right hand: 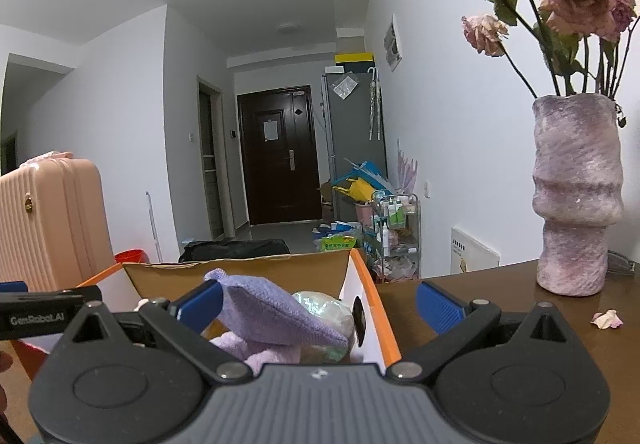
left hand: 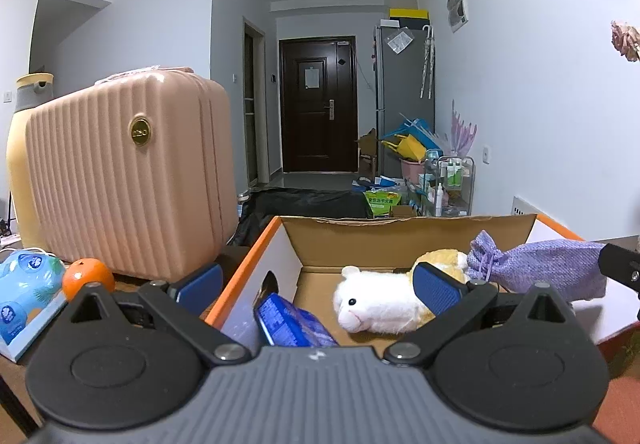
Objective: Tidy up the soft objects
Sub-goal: 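Withdraw both tools from the box back toward the remaining items, then reach the right gripper to the pink-and-cream layered sponge and close on it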
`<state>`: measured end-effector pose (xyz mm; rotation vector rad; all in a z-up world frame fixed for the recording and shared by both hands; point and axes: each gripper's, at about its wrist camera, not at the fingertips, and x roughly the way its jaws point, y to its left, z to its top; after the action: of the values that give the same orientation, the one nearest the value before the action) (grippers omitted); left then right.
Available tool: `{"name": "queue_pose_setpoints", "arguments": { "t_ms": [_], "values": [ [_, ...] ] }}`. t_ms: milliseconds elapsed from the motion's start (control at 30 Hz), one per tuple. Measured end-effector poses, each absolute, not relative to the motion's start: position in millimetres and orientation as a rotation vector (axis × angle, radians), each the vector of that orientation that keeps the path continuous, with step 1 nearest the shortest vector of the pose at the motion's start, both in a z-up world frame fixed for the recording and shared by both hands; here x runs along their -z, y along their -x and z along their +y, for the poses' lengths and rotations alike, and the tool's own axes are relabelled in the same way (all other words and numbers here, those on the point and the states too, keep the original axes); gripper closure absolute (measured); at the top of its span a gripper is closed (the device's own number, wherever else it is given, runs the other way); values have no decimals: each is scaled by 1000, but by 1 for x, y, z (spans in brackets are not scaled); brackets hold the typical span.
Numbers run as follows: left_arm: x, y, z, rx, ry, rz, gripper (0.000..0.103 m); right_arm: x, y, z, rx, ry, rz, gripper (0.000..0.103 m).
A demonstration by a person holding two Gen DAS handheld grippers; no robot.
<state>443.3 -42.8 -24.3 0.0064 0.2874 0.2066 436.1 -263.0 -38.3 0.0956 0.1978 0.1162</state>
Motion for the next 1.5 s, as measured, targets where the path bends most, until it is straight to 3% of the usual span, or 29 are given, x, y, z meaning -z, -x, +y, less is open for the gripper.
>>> {"name": "queue_pose_setpoints", "arguments": {
  "t_ms": [1500],
  "values": [
    [27,-299,8,-166,5,367,0,40,-276,-205,-145,-37,242,0]
  ]
}}
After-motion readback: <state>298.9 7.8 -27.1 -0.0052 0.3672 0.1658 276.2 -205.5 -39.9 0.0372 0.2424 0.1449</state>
